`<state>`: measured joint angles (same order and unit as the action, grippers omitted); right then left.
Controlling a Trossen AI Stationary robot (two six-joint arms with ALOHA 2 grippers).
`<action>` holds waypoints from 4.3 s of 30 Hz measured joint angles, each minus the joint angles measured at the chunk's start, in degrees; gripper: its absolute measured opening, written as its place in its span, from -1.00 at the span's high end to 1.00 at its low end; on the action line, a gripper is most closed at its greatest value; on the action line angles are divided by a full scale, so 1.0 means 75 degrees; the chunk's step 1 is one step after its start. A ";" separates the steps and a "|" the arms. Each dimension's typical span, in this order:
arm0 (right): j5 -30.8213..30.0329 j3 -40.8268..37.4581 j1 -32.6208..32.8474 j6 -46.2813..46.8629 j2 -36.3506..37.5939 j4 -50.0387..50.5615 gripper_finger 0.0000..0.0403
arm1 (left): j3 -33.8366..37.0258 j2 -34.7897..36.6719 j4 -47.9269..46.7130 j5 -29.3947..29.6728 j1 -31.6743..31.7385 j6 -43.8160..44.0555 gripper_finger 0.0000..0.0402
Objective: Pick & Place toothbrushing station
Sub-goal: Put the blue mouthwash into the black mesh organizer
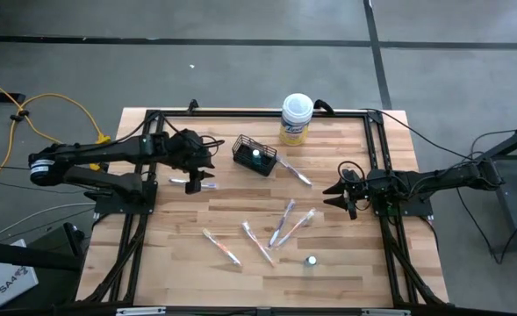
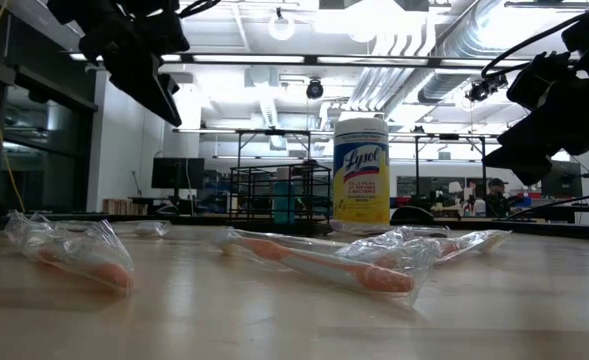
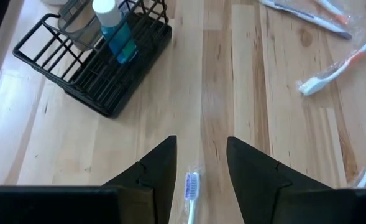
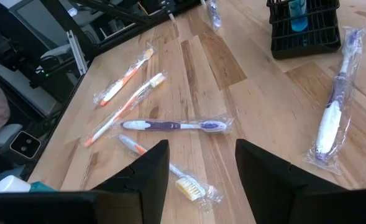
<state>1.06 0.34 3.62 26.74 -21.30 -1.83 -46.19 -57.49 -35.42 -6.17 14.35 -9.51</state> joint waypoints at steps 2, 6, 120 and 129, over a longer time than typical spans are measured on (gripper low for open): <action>0.0000 0.0000 0.0000 0.0001 -0.0002 0.0001 0.13 | 0.0000 0.0000 0.0000 0.0000 0.0000 0.0016 0.32; -0.0002 0.0000 0.0003 0.0001 -0.0001 0.0001 0.13 | 0.0000 0.0000 -0.0003 0.0000 0.0000 0.0016 0.32; -0.6925 0.3468 0.6557 0.0320 -0.6030 -0.1966 0.13 | -0.0009 -0.0064 0.2388 0.0440 0.0020 0.2073 0.32; -0.8084 0.3468 0.7175 0.0878 -0.6893 -0.2216 0.13 | -0.0009 -0.0064 0.2829 0.0437 0.0020 0.2071 0.32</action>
<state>-59.57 26.35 57.43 33.33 -72.99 -18.45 -46.26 -57.98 -14.20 -2.90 14.50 6.02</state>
